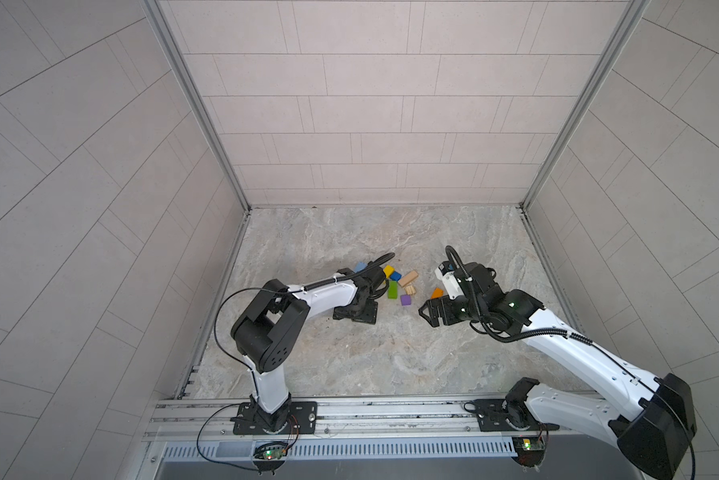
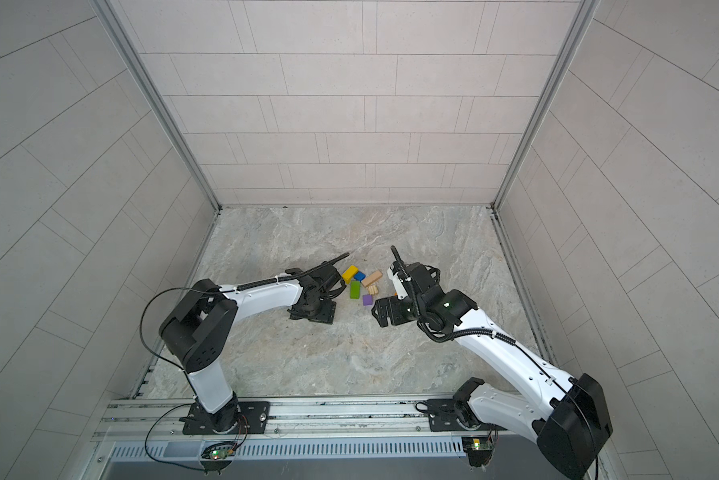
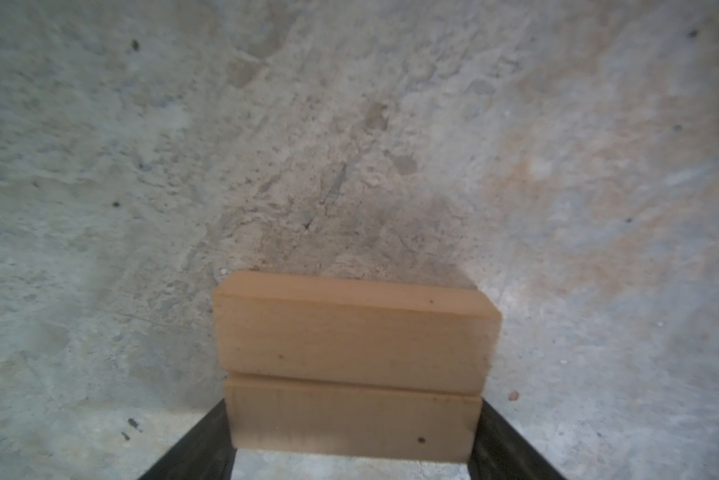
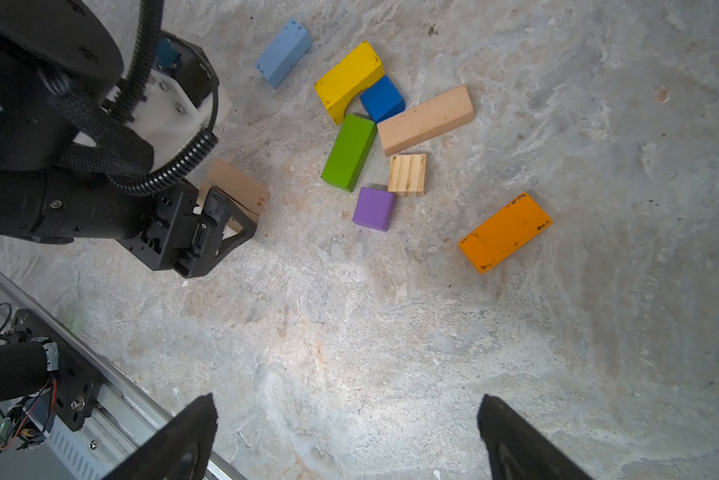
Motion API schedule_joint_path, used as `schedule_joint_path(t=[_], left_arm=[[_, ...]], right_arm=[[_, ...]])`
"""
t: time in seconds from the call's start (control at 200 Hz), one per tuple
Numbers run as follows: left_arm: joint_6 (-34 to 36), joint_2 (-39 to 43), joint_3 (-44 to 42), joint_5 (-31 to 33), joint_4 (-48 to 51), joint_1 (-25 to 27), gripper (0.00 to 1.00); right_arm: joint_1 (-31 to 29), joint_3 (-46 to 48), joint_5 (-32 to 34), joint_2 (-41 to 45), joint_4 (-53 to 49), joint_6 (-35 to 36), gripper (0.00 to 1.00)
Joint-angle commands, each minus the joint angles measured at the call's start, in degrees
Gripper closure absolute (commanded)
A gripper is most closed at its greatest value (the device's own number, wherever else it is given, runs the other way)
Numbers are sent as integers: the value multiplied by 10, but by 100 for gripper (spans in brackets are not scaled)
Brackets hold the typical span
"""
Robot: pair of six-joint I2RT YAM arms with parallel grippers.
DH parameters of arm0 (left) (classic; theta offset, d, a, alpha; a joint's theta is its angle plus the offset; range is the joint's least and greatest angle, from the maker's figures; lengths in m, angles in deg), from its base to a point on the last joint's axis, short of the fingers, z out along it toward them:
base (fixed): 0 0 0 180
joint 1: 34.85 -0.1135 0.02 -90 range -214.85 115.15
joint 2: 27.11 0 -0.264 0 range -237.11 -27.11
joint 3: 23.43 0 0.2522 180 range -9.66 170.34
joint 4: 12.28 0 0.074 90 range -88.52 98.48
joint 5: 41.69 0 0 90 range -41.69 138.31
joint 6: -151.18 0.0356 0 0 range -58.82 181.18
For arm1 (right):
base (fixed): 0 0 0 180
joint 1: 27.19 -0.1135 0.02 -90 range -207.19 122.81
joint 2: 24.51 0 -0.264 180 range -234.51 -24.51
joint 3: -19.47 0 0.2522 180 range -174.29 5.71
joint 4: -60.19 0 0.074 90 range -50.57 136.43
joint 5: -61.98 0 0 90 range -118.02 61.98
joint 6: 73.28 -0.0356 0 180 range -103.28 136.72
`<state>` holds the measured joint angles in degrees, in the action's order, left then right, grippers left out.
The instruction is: Build the wood block tower
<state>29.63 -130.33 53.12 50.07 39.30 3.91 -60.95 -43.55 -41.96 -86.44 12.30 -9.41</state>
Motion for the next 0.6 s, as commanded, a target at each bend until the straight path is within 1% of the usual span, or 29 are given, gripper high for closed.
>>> schedule_joint_path(t=[0.0,0.25,0.42,0.595], left_arm=[[-4,-19,-1,18,1,2,14],[-4,0,-5,17,7,2,11],[-1,31,-13,1,15,3,11],[3,70,-10,-17,30,2,8]], right_arm=[[-3,0,9,4,-12,3,1],[-3,-1,7,3,-10,2,1],[-3,0,8,-1,-12,6,1],[-3,-17,41,-22,-25,30,1]])
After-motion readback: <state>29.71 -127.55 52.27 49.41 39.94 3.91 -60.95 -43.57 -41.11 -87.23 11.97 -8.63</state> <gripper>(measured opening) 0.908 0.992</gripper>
